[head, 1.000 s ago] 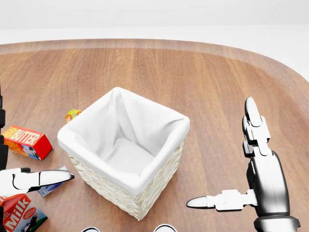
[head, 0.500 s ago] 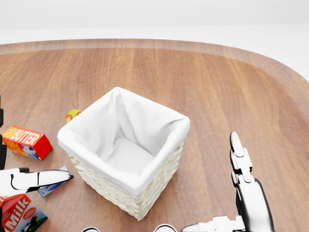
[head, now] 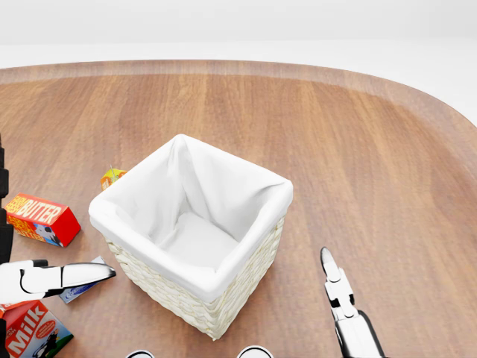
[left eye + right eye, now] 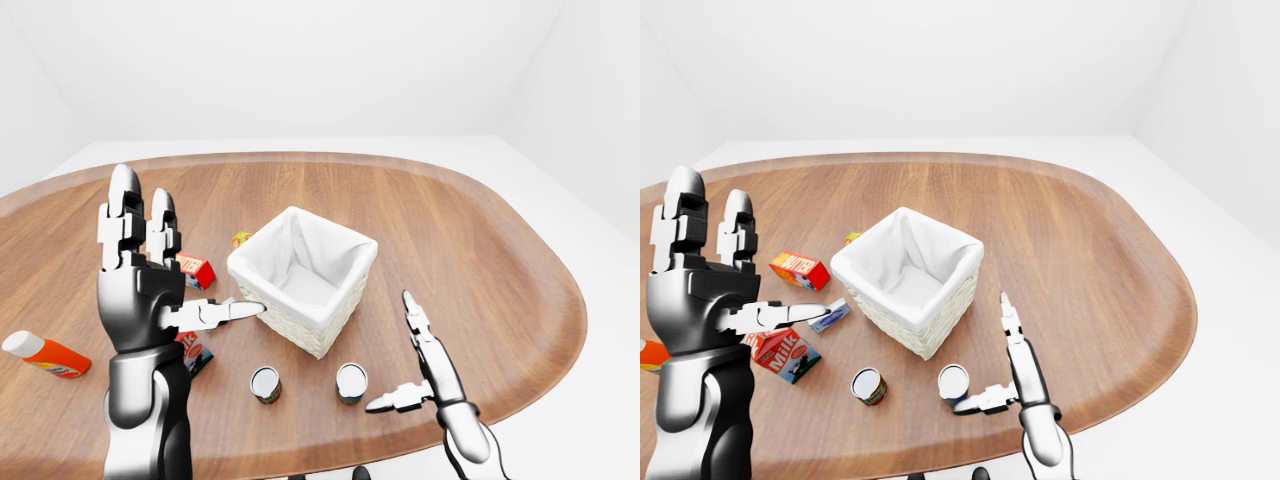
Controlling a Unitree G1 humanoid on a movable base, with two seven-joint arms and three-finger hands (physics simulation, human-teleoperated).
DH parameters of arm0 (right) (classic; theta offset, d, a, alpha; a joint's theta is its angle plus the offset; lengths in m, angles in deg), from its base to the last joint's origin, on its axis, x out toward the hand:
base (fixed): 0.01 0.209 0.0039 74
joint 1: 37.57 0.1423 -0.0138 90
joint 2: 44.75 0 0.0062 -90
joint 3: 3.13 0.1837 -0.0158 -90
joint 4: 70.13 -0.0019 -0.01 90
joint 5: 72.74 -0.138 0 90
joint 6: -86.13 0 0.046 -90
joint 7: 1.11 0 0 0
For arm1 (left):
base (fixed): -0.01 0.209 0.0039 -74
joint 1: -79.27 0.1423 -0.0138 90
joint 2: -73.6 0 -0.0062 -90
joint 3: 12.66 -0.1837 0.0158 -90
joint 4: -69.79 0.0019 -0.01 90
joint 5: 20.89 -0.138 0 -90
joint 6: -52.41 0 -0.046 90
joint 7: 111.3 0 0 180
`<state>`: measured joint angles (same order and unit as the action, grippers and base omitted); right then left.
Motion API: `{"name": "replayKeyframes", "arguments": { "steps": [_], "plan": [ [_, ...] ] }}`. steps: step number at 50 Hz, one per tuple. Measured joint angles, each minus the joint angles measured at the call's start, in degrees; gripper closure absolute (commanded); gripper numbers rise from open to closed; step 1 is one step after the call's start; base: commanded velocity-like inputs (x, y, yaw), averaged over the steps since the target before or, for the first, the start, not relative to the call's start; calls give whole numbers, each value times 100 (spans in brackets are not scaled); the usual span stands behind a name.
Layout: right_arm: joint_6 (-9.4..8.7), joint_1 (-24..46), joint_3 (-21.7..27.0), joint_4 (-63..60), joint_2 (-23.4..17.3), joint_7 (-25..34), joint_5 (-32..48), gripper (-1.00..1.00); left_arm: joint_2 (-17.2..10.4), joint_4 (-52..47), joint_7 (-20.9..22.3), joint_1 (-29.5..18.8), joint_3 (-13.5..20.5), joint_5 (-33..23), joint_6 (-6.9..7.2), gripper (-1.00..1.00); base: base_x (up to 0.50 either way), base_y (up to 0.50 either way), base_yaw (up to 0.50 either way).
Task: Pick up the alphabet soup, and put it in the basket.
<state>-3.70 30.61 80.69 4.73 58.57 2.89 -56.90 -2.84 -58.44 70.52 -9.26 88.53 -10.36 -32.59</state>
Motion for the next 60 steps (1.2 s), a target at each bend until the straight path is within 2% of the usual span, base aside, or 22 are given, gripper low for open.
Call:
{"name": "replayKeyframes", "arguments": {
  "steps": [13, 35, 60],
  "plan": [
    [44, 94, -211, 673, -91, 39, 219, -100, 3, 4, 5, 12, -5, -3, 0, -100, 0, 0, 0],
    [483, 715, -334, 2330, 15, -155, 592, -100, 14, 6, 18, 28, -41, -47, 0, -100, 0, 0, 0],
    [483, 1335, -388, 3407, 216, -416, 848, -100, 43, 15, 43, 84, -101, -138, 0, -100, 0, 0, 0]
  ]
}}
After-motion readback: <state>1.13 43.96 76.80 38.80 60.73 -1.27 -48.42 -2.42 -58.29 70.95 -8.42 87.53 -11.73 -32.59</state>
